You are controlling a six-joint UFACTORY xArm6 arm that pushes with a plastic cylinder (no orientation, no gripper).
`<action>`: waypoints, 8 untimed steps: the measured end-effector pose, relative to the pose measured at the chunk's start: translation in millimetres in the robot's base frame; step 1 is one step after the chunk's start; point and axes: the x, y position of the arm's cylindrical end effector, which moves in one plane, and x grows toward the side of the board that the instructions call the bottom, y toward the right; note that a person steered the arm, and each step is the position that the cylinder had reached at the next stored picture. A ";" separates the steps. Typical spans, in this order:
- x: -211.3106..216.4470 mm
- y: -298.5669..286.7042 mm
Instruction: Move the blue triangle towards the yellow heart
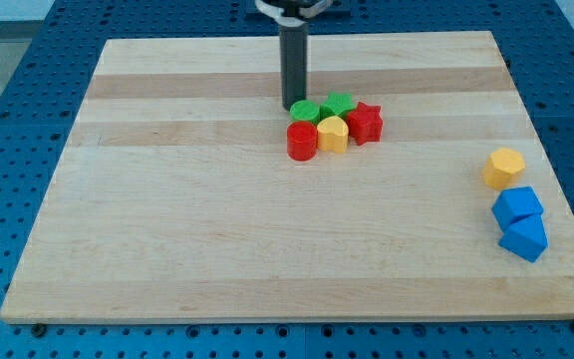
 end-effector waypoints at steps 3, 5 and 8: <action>169.1 -10.3; 249.3 126.1; 229.8 304.3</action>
